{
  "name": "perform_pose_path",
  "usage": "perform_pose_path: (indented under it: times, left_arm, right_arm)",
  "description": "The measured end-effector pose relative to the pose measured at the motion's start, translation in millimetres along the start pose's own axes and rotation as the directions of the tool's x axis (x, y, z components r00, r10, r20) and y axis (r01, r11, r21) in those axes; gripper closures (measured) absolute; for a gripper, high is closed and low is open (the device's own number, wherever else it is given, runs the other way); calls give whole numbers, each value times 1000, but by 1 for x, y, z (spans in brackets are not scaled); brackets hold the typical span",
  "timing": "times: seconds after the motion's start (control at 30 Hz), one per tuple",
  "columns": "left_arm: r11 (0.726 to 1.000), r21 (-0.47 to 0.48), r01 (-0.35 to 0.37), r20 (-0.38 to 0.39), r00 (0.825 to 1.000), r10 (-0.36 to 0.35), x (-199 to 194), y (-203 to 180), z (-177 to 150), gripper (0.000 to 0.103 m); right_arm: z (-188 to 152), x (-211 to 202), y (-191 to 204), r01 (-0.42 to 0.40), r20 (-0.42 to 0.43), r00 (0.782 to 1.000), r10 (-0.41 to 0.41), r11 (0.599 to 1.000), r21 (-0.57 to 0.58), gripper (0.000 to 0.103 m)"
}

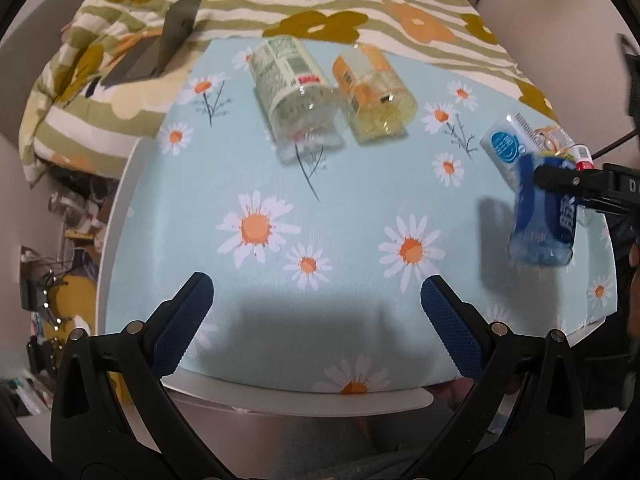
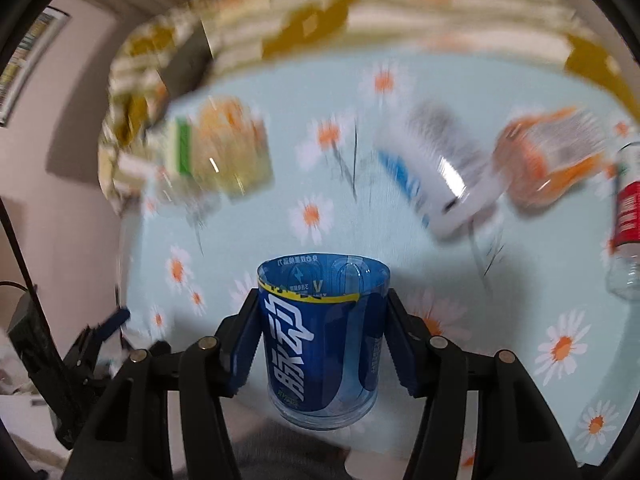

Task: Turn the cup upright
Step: 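Rotate the blue cup with the right tool until its opening faces up, then lower the upright blue cup onto the tablecloth and open the right tool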

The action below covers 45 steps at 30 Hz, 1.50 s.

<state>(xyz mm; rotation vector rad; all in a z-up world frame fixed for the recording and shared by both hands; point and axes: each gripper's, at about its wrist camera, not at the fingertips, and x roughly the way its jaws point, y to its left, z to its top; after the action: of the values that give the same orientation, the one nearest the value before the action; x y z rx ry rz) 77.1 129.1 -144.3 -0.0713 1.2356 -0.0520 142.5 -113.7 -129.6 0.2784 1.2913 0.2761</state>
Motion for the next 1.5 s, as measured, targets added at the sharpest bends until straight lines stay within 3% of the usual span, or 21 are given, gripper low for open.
perform_pose_path:
  times: [0.07,0.17,0.27,0.37,0.6,0.77,1.03,1.4,1.5]
  left_arm:
    - [1000,6,-3,16,1000,3,-4,-1,3,0]
    - [1000,26,-5,40,999,4,-6,-1,4,0]
    - [998,59,-23,65,998,19,-5,1,3,0]
    - [997,70,-44,92,995,37,-3,8,1,0]
    - [995,75,-62,103,993,54,13,20,-6,0]
    - [993,99,-64,91,994,55,18,18,-11,0]
    - [994,92,-57,78,996,49,17,19,-21,0]
    - [997,58,-58,88,995,53,10,21,-30,0]
    - [997,47,-59,92,994,55,7,21,-32,0]
  right_arm:
    - [-15,-15,11,75,179,981,-70,997,-24,49]
    - [-41,-18,24,159,370,919,-137,987,-31,50]
    - [-60,-3,28,156,452,881,-141,988,4,50]
    - [-71,7,31,194,529,830,-176,981,23,49]
    - [-85,21,28,223,576,789,-213,973,55,49]
    - [-103,19,31,256,583,780,-225,966,31,49]
    - [-120,20,35,296,557,796,-237,955,-18,49]
    - [-123,22,38,311,557,798,-230,949,-54,49]
    - [-123,22,38,301,548,805,-229,953,-44,42]
